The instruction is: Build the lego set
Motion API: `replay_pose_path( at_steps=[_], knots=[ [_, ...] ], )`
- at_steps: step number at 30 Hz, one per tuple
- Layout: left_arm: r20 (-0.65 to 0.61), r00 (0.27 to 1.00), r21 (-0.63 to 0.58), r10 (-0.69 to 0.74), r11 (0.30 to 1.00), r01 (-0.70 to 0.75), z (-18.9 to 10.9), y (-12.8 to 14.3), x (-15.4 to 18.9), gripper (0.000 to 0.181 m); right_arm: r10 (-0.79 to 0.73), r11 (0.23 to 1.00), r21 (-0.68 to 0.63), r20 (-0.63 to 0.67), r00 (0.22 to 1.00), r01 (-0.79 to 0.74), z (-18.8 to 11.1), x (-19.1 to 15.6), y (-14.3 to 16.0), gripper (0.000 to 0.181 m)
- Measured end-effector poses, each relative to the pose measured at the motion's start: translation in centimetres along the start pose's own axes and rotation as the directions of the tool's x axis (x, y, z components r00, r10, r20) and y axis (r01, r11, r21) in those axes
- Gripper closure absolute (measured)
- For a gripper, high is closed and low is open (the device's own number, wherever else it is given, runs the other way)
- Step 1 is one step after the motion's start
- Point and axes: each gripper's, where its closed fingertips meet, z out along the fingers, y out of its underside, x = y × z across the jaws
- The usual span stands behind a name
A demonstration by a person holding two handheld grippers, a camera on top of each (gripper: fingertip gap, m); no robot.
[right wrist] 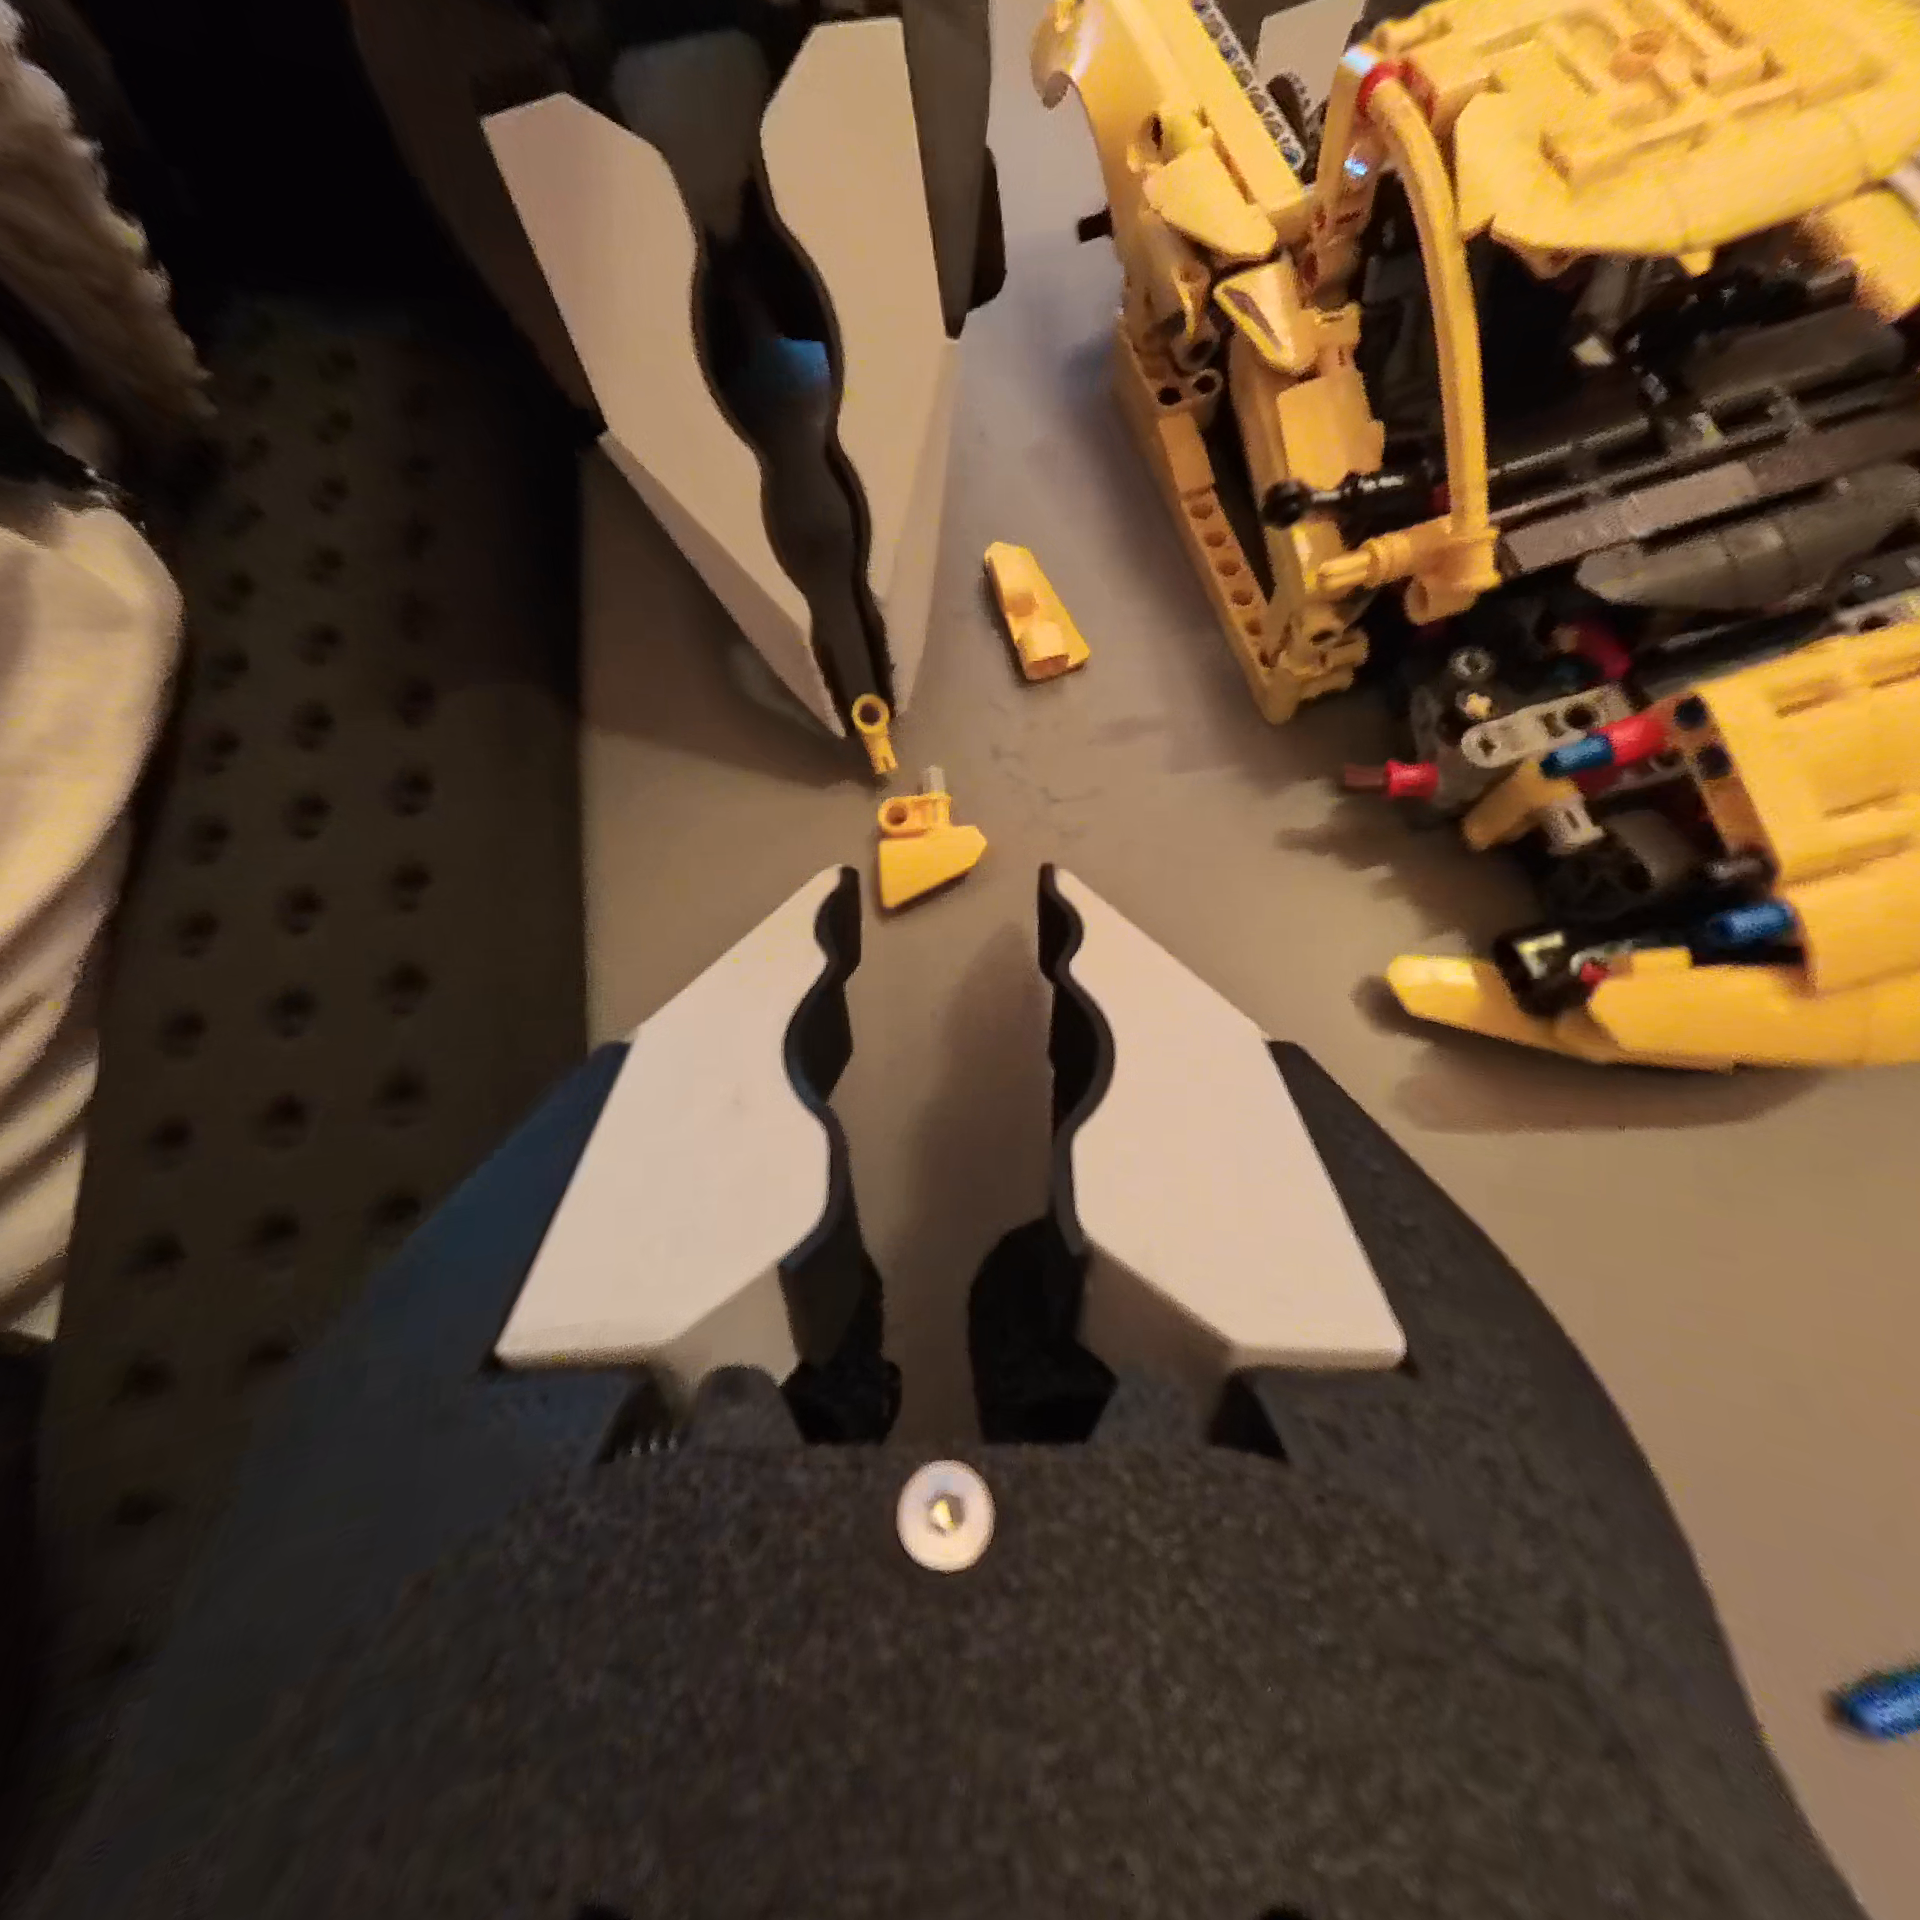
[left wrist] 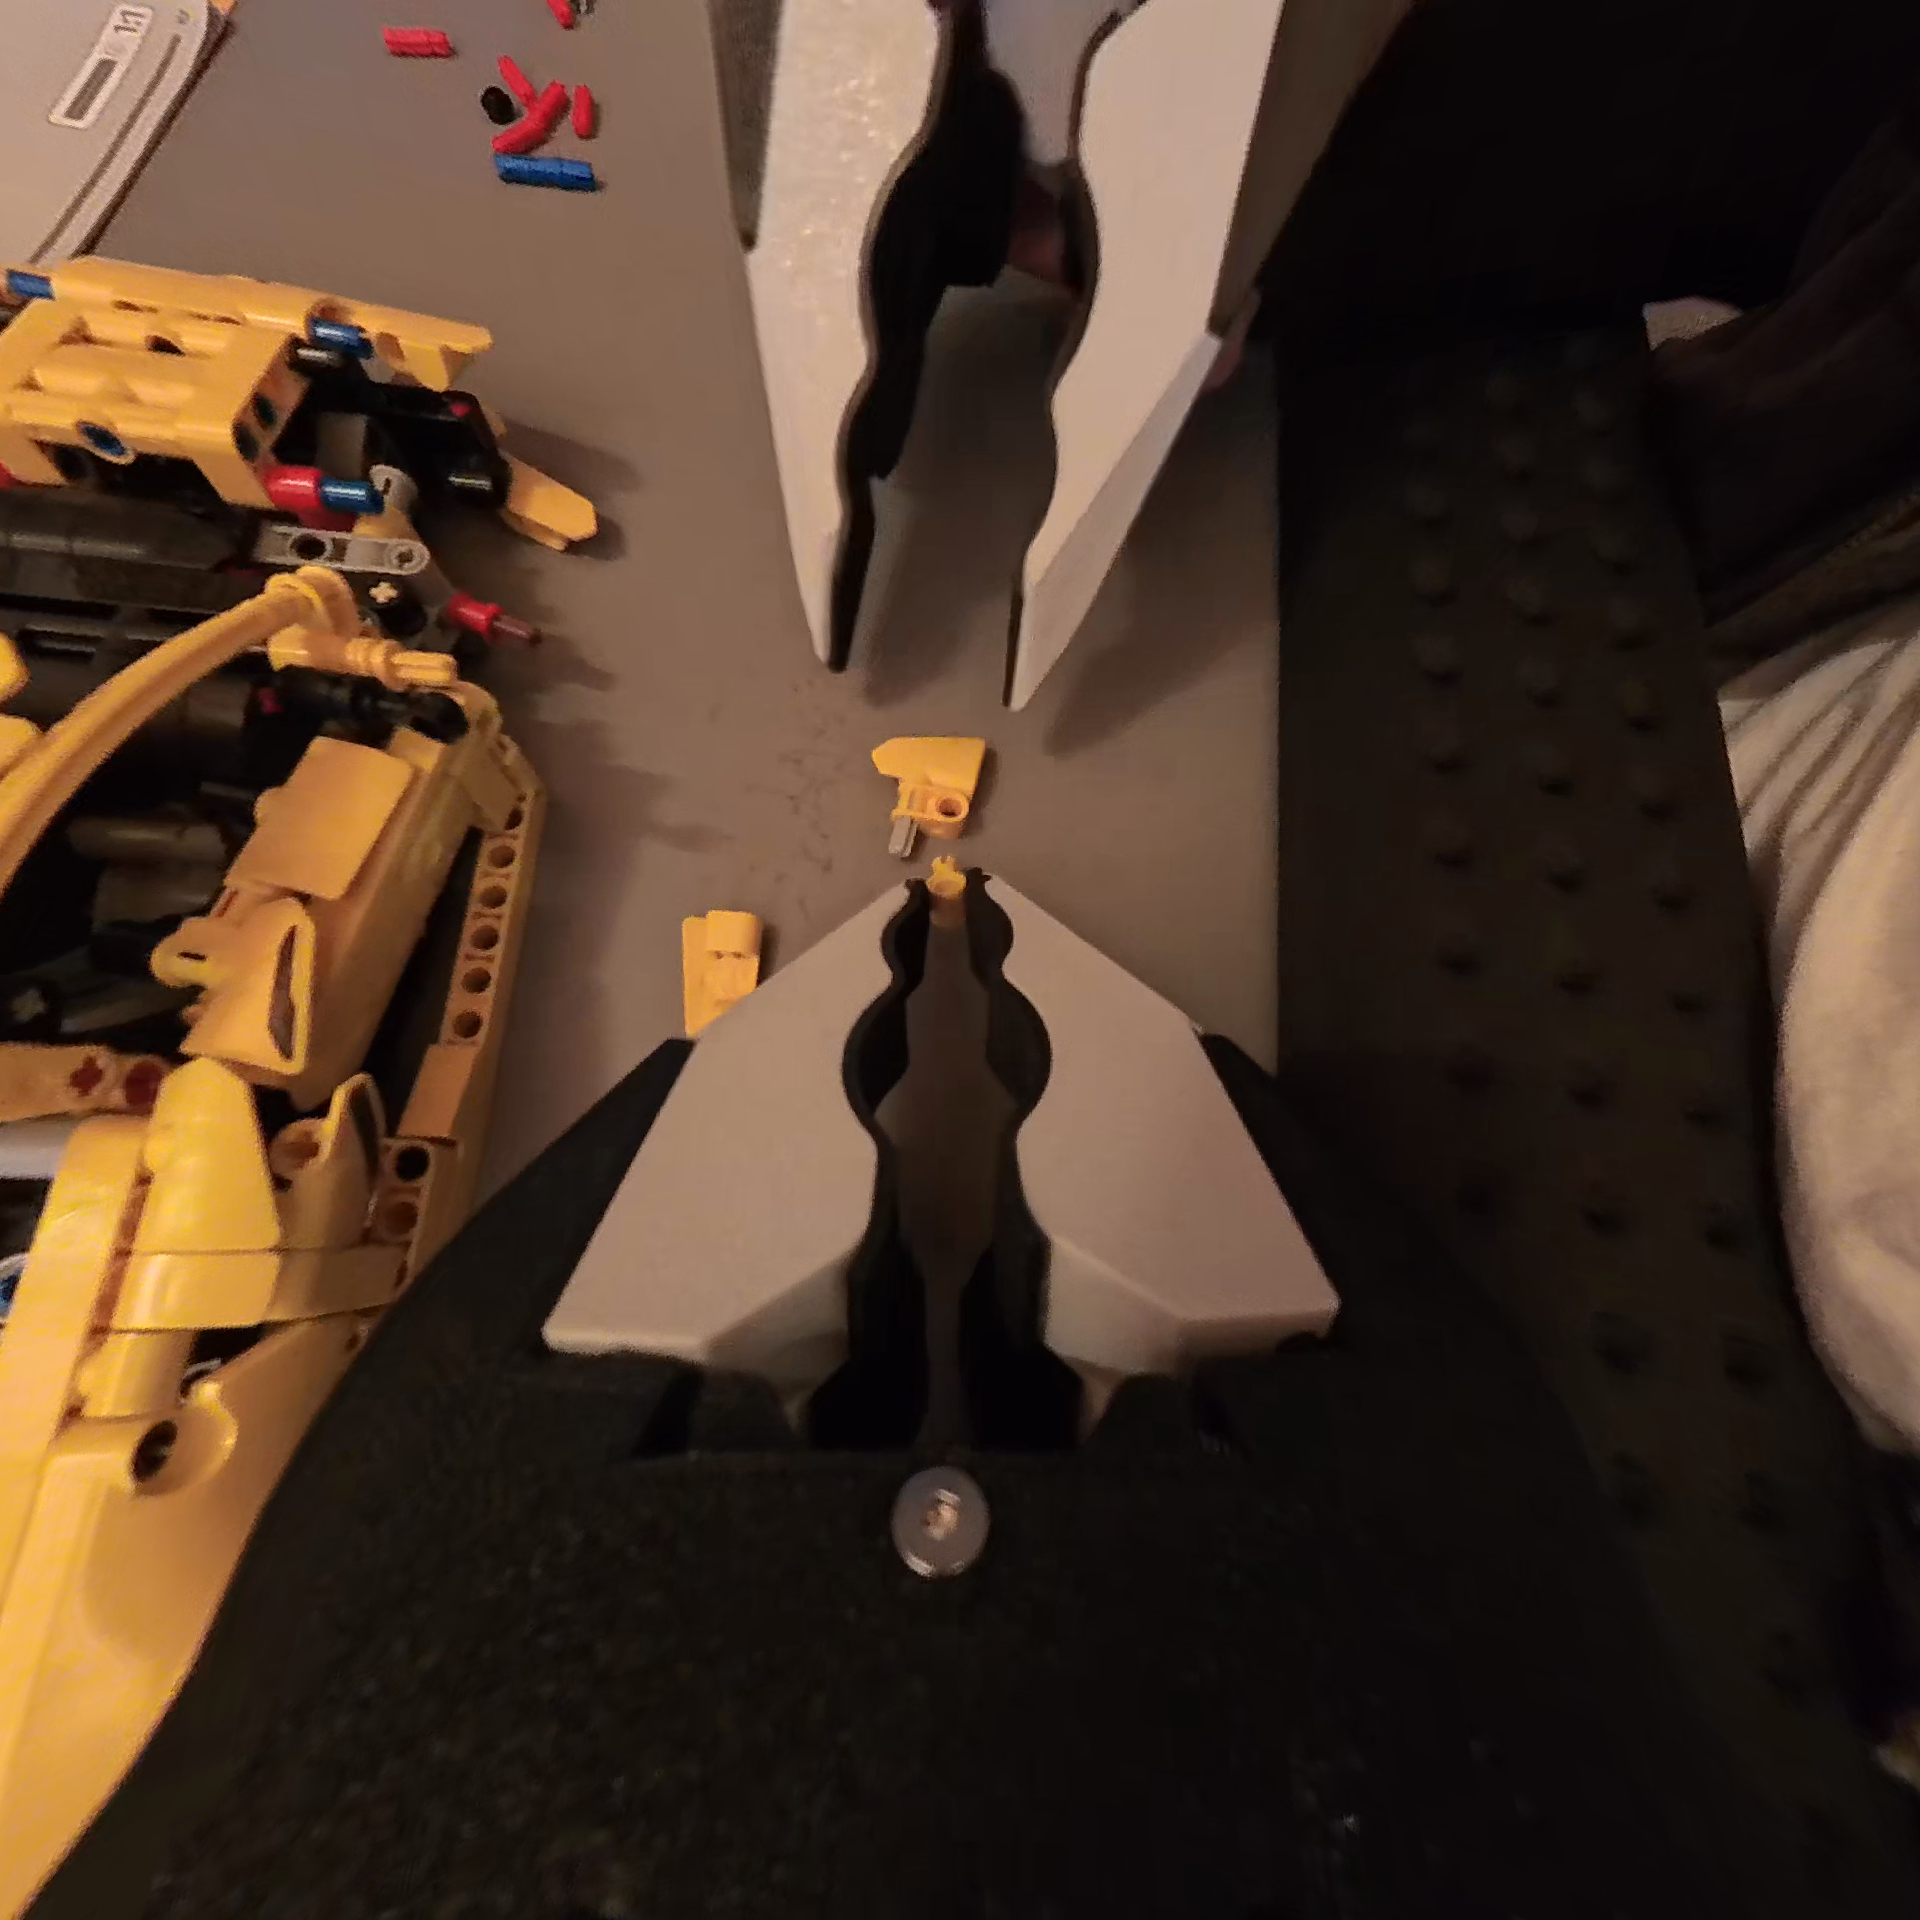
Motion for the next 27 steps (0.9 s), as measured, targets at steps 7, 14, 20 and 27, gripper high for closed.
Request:
replay_pose_path(
  at_steps=[7, 14, 20, 27],
  knots=[
    [-0.005, 1.0, 0.06, -0.028, 0.998, 0.028, -1.0, -0.5, -0.2, 0.174, 0.09, 0.988, -0.141, 0.161, 0.983, -0.068, 1.6, -0.2, 0.1, 0.158],
    [-0.002, 0.999, 0.044, -0.032, 0.999, 0.032, -1.1, 0.1, -0.5, 0.174, -0.004, 0.971, -0.232, 0.229, 0.973, 0.058, 2.0, -1.7, 0.1, 0.172],
    [-0.023, 0.995, 0.088, -0.094, 0.992, 0.095, -1.7, -0.4, -0.9, 0.174, -0.165, 0.986, -0.022, 0.013, 0.986, 0.166, 0.1, -0.4, -3.1, 0.181],
    [-0.276, 0.915, 0.386, -0.294, 0.838, 0.386, -5.8, -5.1, -1.4, 0.175, -0.01, 0.866, 0.499, 0.041, 0.999, -0.012, -3.7, -1.1, -8.5, 0.181]
  ],
)
